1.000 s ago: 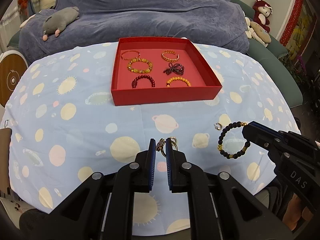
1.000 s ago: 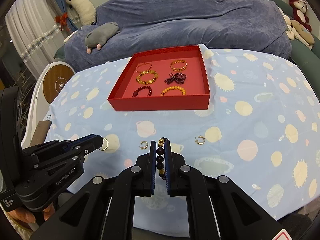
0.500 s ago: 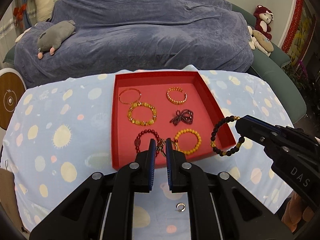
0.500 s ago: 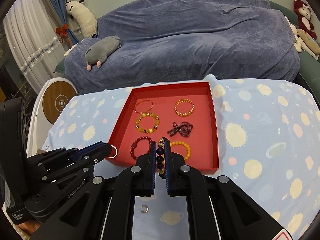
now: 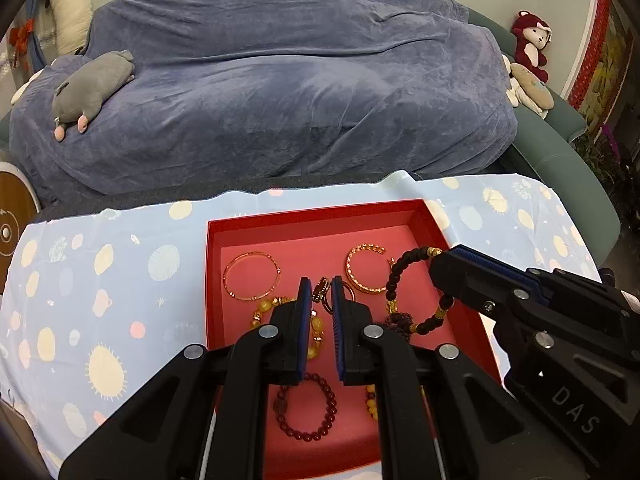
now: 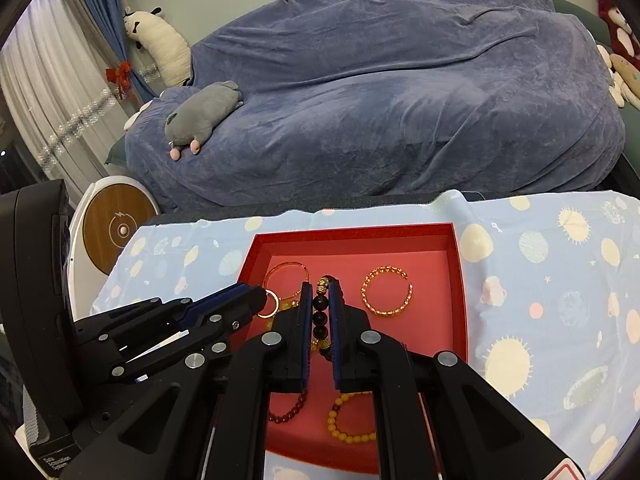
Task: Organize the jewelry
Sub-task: 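Lower the earring and dark bracelet into the red box and open both tools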
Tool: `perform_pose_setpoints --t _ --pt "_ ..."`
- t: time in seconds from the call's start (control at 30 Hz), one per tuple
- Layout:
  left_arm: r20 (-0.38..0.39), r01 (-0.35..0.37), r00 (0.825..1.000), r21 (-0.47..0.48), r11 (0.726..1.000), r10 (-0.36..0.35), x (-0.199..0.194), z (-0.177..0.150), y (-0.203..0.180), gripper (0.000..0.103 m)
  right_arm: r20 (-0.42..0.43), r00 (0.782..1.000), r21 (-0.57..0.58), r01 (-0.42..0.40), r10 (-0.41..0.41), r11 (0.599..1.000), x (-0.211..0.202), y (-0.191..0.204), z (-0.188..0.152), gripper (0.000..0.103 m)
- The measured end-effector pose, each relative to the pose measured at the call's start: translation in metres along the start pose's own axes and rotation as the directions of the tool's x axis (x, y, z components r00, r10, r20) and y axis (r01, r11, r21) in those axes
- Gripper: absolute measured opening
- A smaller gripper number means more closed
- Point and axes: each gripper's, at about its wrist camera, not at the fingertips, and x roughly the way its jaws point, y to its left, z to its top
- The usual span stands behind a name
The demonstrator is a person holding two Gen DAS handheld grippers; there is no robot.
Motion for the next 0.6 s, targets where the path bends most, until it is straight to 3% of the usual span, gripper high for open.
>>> perform_pose_setpoints --t 0.2,0.6 --pt "-0.033 -0.011 0.999 -0.003 1.0 0.011 0.034 0.008 0.008 0.01 -0.044 0.999 0.03 0.017 -0.016 0.999 0.035 -0.017 0.001 0.007" --pt "-0.117 -0.03 0.993 -0.032 0.999 0.026 0.078 -0.006 0.018 0.01 -0.121 0.99 0.063 0.086 -0.078 0.994 0.073 -0.046 -0.019 0.007"
